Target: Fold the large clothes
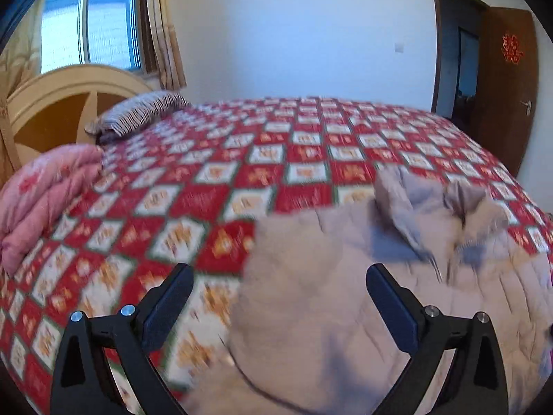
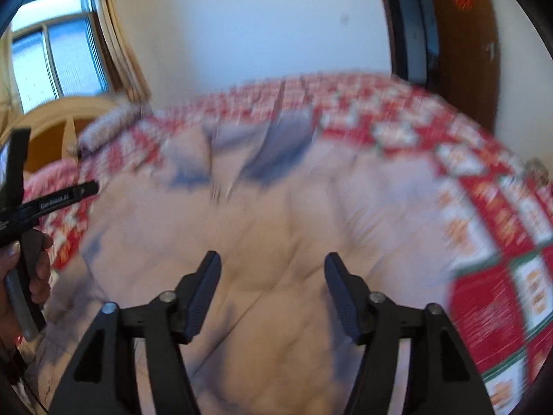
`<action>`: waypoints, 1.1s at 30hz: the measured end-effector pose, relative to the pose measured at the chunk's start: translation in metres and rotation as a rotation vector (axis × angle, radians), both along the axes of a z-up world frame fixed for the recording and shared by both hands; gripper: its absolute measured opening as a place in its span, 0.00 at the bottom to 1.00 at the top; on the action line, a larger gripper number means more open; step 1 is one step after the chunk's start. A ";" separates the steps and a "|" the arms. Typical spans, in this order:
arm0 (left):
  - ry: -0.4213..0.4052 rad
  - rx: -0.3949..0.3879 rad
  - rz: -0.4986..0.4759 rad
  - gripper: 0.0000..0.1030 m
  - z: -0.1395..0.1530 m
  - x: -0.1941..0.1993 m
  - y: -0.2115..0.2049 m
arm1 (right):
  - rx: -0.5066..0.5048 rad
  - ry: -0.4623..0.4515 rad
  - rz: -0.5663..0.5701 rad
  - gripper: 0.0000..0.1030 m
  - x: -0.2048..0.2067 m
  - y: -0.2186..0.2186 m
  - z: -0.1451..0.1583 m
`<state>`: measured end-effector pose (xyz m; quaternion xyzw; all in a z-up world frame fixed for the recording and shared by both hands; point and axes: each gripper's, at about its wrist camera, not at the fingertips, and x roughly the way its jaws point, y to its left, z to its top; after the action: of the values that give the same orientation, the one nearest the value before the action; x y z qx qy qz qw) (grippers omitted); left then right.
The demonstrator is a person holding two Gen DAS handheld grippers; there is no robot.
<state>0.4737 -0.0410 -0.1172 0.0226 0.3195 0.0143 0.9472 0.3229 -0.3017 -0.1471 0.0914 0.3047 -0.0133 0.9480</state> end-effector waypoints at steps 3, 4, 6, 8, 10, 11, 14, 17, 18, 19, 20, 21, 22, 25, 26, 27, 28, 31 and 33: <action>0.005 0.042 0.057 0.98 -0.004 0.024 0.014 | 0.001 -0.021 -0.077 0.64 0.006 -0.035 0.017; 0.024 0.041 0.077 0.98 -0.009 0.033 0.021 | 0.004 -0.013 -0.102 0.62 0.010 -0.046 0.019; 0.053 0.048 0.107 0.98 -0.018 0.045 0.032 | 0.004 -0.004 -0.153 0.59 0.017 -0.067 0.020; 0.060 0.060 0.124 0.98 -0.025 0.052 0.039 | -0.011 0.016 -0.182 0.51 0.024 -0.081 0.019; 0.064 0.040 0.118 0.98 -0.033 0.058 0.044 | -0.047 0.030 -0.201 0.47 0.032 -0.089 0.016; 0.064 0.017 0.104 0.98 -0.035 0.059 0.043 | -0.058 0.037 -0.207 0.41 0.035 -0.091 0.015; 0.065 -0.041 0.039 0.98 -0.042 0.063 0.033 | -0.062 0.058 -0.223 0.35 0.047 -0.100 0.007; 0.049 -0.012 -0.012 0.98 -0.043 0.067 0.013 | -0.059 0.069 -0.196 0.33 0.061 -0.098 0.000; 0.055 -0.005 -0.029 0.98 -0.045 0.071 0.006 | -0.067 0.076 -0.181 0.33 0.066 -0.094 -0.003; 0.068 -0.003 -0.044 0.98 -0.049 0.076 0.001 | -0.079 0.091 -0.173 0.33 0.070 -0.091 -0.007; 0.087 0.012 -0.045 0.98 -0.054 0.081 -0.002 | -0.080 0.101 -0.169 0.33 0.074 -0.090 -0.012; 0.117 0.031 -0.038 0.98 -0.062 0.087 -0.004 | -0.075 0.111 -0.165 0.33 0.077 -0.089 -0.016; 0.144 0.038 -0.035 0.98 -0.070 0.091 -0.005 | -0.071 0.122 -0.161 0.33 0.078 -0.088 -0.020; 0.206 0.041 -0.039 0.98 -0.092 0.099 -0.007 | -0.069 0.148 -0.155 0.33 0.083 -0.088 -0.034; 0.205 0.040 -0.038 0.98 -0.095 0.099 -0.008 | -0.068 0.153 -0.154 0.33 0.083 -0.088 -0.037; 0.202 0.040 -0.037 0.98 -0.097 0.099 -0.008 | -0.068 0.156 -0.153 0.33 0.083 -0.088 -0.039; 0.202 0.045 -0.035 0.98 -0.099 0.098 -0.009 | -0.068 0.157 -0.154 0.33 0.083 -0.088 -0.041; 0.204 0.043 -0.028 0.98 -0.103 0.098 -0.009 | -0.072 0.169 -0.154 0.33 0.083 -0.087 -0.047; 0.207 0.051 -0.016 0.99 -0.105 0.099 -0.010 | -0.075 0.176 -0.155 0.34 0.084 -0.087 -0.049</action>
<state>0.5729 -0.0513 -0.2223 0.0506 0.4149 0.0123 0.9084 0.4071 -0.3886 -0.1965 0.0777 0.3782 -0.1059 0.9163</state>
